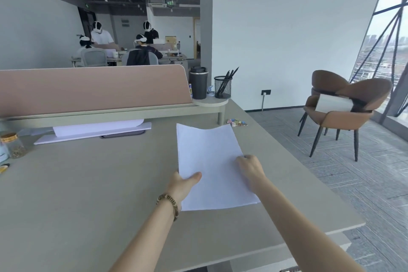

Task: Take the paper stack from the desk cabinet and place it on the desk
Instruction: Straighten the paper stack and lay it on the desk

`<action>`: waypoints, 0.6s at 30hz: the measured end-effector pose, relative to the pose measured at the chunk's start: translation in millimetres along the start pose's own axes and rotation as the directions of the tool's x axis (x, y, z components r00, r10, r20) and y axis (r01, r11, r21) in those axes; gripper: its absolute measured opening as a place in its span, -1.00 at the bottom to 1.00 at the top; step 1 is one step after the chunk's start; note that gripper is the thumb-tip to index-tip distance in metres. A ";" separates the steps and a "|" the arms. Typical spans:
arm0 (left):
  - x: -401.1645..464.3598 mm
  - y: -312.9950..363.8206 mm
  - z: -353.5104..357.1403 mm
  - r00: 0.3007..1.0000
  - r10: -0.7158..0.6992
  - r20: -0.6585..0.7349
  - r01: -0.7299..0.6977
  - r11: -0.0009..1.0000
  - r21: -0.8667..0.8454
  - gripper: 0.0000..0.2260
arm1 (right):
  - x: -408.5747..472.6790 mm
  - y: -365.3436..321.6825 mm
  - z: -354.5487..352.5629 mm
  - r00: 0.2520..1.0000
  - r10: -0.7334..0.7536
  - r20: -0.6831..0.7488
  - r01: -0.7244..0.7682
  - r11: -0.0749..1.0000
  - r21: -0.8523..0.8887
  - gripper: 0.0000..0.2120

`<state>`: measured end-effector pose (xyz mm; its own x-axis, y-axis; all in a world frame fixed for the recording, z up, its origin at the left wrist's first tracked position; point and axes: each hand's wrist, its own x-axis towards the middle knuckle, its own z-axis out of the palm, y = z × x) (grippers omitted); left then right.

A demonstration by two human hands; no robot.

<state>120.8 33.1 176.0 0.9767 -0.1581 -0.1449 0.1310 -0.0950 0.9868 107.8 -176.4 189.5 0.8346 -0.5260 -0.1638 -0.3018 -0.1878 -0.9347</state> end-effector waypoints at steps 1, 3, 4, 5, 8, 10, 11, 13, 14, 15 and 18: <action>6.3 0.2 7.7 1.000 -0.031 0.001 0.031 0.999 -0.006 -0.88 | 10.5 2.3 -4.4 1.000 0.018 -0.008 -0.019 1.000 -0.023 -0.82; 23.0 -0.6 23.4 0.996 -0.082 -0.019 0.082 0.997 0.010 -0.80 | 31.8 5.7 -11.7 0.998 0.046 -0.030 -0.049 0.995 -0.091 -0.80; 30.6 0.5 31.3 0.994 -0.102 -0.031 0.103 0.995 0.019 -0.79 | 42.6 6.9 -15.0 0.998 0.051 -0.040 -0.056 0.990 -0.132 -0.85; 38.7 1.0 39.0 0.993 -0.110 -0.041 0.111 0.994 0.019 -0.81 | 53.8 8.1 -17.7 0.998 0.045 -0.046 -0.052 0.985 -0.162 -0.90; 65.6 2.3 63.0 0.988 -0.140 -0.068 0.142 0.990 0.022 -0.79 | 92.7 12.5 -24.8 0.998 0.031 -0.045 -0.039 0.984 -0.175 -0.68; 84.1 3.6 77.4 0.988 -0.130 -0.080 0.136 0.988 0.071 -0.87 | 115.1 13.7 -29.9 0.999 0.026 -0.028 -0.032 0.976 -0.216 -0.65; 94.2 3.6 84.1 0.990 -0.113 -0.085 0.121 0.987 0.106 -0.90 | 125.0 14.0 -32.4 0.999 0.024 -0.023 -0.029 0.969 -0.245 -0.65; 112.8 4.9 96.4 0.993 -0.068 -0.098 0.086 0.977 0.195 -0.83 | 144.3 15.0 -37.9 0.999 0.023 -0.032 -0.031 0.963 -0.269 -0.67; 120.8 6.1 102.0 0.993 -0.045 -0.105 0.070 0.967 0.245 -0.75 | 154.2 16.2 -40.6 0.999 0.024 -0.039 -0.034 0.961 -0.275 -0.68; 128.8 6.6 107.7 0.993 -0.022 -0.113 0.055 0.952 0.300 -0.68 | 162.8 16.6 -43.4 0.999 0.025 -0.042 -0.036 0.957 -0.287 -0.71; 147.1 5.8 122.6 0.990 0.058 -0.125 0.016 0.850 0.527 -0.59 | 182.0 16.1 -50.9 0.998 0.014 -0.065 -0.036 0.938 -0.346 -0.90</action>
<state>244.4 -111.2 151.6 0.9963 -0.0390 -0.0768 0.0380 -0.6012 0.7982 231.4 -317.4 160.7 0.7986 -0.5812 -0.1562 -0.4723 -0.4444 -0.7612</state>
